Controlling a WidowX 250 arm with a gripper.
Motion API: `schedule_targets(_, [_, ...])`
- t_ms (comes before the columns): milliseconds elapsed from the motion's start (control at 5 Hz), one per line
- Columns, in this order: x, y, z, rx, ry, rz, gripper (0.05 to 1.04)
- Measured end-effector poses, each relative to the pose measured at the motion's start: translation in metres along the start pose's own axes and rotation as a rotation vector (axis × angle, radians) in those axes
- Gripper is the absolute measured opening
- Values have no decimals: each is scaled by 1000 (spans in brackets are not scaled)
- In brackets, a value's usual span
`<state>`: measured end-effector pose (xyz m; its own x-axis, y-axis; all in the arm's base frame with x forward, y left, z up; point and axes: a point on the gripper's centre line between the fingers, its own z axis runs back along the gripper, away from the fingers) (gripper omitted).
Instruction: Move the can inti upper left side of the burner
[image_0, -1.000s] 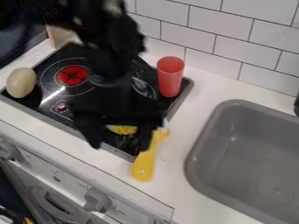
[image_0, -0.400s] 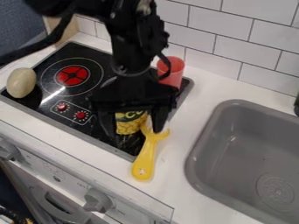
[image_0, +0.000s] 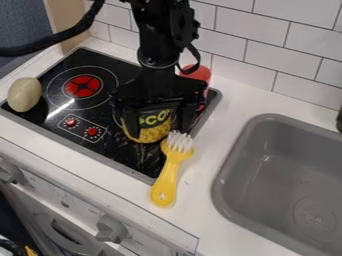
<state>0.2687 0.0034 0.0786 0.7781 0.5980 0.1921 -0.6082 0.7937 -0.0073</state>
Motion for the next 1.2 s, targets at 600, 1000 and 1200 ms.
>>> schedule_targets(600, [53, 19, -9, 55, -35, 93, 1000])
schedule_targets(1000, [85, 36, -15, 81, -47, 195, 1001])
schedule_targets(1200, [108, 46, -17, 90, -62, 258, 1000])
